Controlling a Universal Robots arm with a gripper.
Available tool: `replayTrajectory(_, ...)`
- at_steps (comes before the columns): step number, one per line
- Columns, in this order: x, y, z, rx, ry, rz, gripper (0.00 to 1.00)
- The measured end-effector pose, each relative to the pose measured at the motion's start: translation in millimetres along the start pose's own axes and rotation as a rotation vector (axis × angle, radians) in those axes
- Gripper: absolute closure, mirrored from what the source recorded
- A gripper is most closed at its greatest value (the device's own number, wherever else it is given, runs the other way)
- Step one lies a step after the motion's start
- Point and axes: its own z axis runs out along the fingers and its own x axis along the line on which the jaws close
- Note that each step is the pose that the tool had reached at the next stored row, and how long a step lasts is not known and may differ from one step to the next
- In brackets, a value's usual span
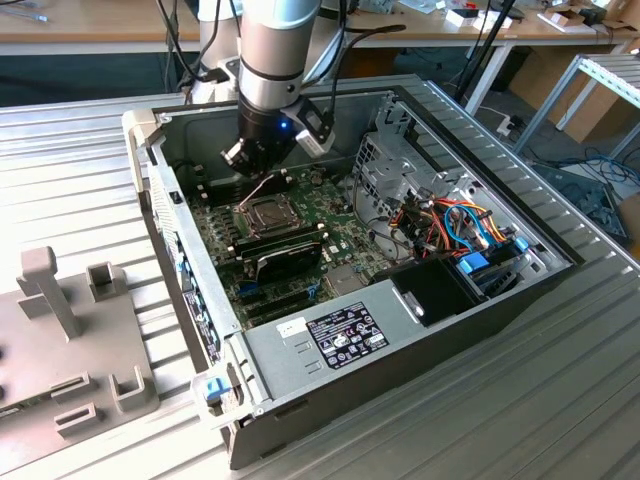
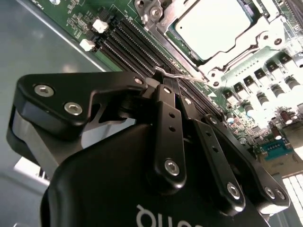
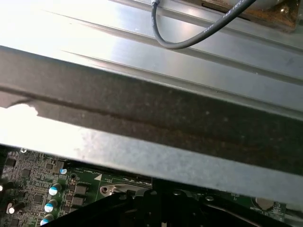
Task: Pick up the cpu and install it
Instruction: 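Install the first cpu locking lever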
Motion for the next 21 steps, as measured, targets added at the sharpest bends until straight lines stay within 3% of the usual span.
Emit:
replayTrajectory(5,7.7,1.9,-1.4,0.0042,-0.0192,-0.003,0.89)
replayTrajectory(9,22.2,5.3,-2.4,0.007,-0.0325,-0.004,0.89)
replayTrajectory(13,26.6,6.5,-3.9,0.009,-0.0412,-0.005,0.89)
replayTrajectory(16,27.6,7.3,-8.5,0.0111,-0.0505,-0.006,0.89)
replayTrajectory(21,25.9,7.0,-9.3,0.0189,-0.051,-0.002,0.89)
